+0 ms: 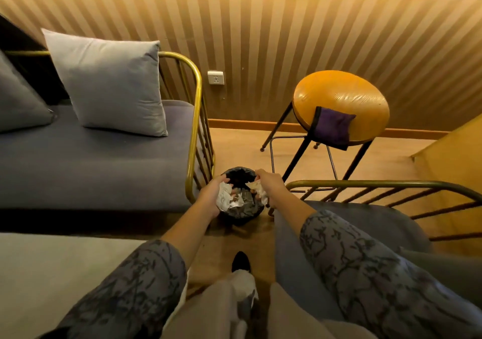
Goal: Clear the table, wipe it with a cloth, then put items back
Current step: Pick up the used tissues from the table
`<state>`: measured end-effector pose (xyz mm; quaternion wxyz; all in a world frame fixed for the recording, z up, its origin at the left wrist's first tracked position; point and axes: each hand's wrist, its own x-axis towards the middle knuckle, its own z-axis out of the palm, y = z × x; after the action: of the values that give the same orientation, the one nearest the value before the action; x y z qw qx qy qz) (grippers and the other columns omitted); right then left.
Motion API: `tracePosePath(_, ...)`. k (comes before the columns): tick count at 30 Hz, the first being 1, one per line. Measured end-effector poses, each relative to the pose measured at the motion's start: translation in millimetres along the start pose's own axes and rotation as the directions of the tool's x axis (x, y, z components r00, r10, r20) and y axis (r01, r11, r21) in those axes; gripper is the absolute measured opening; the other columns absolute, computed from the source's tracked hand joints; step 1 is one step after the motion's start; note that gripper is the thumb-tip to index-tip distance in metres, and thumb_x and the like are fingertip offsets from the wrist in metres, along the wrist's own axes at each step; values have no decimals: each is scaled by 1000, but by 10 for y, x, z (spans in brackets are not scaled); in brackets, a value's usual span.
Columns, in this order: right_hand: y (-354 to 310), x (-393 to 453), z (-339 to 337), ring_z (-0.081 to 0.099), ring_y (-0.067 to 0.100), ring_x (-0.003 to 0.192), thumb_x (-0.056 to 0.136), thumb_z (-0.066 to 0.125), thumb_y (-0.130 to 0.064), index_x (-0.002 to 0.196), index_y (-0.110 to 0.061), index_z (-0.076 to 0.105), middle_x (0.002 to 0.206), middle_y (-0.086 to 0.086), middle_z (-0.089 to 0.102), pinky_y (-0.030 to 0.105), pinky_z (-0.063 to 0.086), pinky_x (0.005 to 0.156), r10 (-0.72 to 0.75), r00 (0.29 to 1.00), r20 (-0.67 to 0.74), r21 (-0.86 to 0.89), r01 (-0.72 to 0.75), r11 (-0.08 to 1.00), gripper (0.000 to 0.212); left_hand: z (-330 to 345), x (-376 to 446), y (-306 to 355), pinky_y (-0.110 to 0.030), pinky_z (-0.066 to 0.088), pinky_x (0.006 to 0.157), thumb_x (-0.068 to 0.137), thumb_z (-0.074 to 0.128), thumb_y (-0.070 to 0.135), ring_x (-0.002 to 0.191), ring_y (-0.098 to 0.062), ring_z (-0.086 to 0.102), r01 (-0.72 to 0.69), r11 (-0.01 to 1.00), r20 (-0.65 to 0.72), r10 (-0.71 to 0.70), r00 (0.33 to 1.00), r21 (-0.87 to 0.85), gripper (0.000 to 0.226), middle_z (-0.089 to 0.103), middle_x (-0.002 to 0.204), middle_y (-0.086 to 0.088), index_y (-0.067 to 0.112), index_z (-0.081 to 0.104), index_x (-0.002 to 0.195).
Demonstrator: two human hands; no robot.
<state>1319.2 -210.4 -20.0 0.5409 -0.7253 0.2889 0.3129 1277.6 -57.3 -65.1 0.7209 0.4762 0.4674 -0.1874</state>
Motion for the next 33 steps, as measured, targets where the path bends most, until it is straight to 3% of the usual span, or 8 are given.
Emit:
tracePosePath(3, -127, 384, 76, 46, 20, 65, 97, 52, -34, 94, -8, 59, 76, 7, 48, 32, 39, 58, 76, 997, 32, -14, -76, 997, 27, -85, 892, -58, -51, 52, 94, 58, 81, 49, 108, -34, 64, 88, 996, 21, -89, 996, 19, 76, 65, 125, -12, 17, 64, 125)
tracePosePath(5, -146, 618, 142, 55, 26, 82, 96, 55, -35, 106, -6, 63, 93, 11, 56, 39, 50, 70, 124, 990, 64, 0, -125, 992, 32, 45, 789, 69, -45, 49, 97, 67, 79, 49, 121, -36, 57, 138, 990, 5, -138, 990, 12, 73, 56, 136, -14, 15, 60, 129)
tracePosePath(8, -115, 931, 245, 57, 31, 102, 90, 60, -39, 123, -7, 56, 115, 10, 56, 42, 52, 88, 191, 977, 91, 24, -194, 981, 46, 245, 542, 258, -36, 50, 81, 94, 59, 37, 121, -30, 54, 156, 986, 10, -156, 988, -64, 45, 56, 131, -12, 11, 51, 128)
tracePosePath(11, -22, 1265, 318, 56, 31, 104, 85, 64, -41, 136, -9, 47, 125, 7, 54, 44, 51, 91, 243, 961, 129, 102, -256, 961, 62, 242, 818, 245, -37, 51, 68, 92, 62, 36, 114, -29, 57, 154, 979, 8, -154, 988, -136, 53, 55, 137, -10, 12, 49, 137)
tracePosePath(14, 10, 1407, 326, 54, 32, 114, 91, 62, -33, 137, -12, 46, 134, 9, 51, 49, 53, 92, 258, 956, 142, 191, -283, 940, 53, 254, 1003, 244, -46, 55, 85, 84, 67, 46, 122, -32, 52, 196, 950, 31, -194, 981, -242, 63, 51, 141, -9, 19, 48, 138)
tracePosePath(17, -57, 1405, 333, 50, 33, 123, 95, 58, -31, 142, -14, 41, 144, 8, 44, 48, 52, 93, 269, 948, 167, 228, -303, 925, 53, 268, 1094, 245, -53, 42, 105, 91, 61, 46, 128, -36, 47, 204, 939, 41, -201, 979, -275, 62, 46, 142, -15, 16, 42, 142)
tracePosePath(23, -72, 1414, 310, 40, 32, 133, 98, 54, -29, 145, -12, 37, 151, 12, 35, 49, 45, 102, 267, 955, 132, 199, -289, 936, 53, 275, 1140, 261, -55, 40, 105, 90, 64, 44, 139, -42, 31, 218, 929, 9, -226, 974, -298, 82, 18, 158, -18, 22, 18, 154)
tracePosePath(33, -175, 1031, 101, 52, 32, 124, 97, 56, -30, 145, -6, 39, 142, 18, 48, 45, 49, 100, 195, 972, 131, 230, -221, 948, 56, 293, 757, 321, -46, 40, 108, 97, 57, 33, 138, -35, 38, 197, 962, -54, -210, 976, -187, 68, 30, 155, -16, 14, 23, 153)
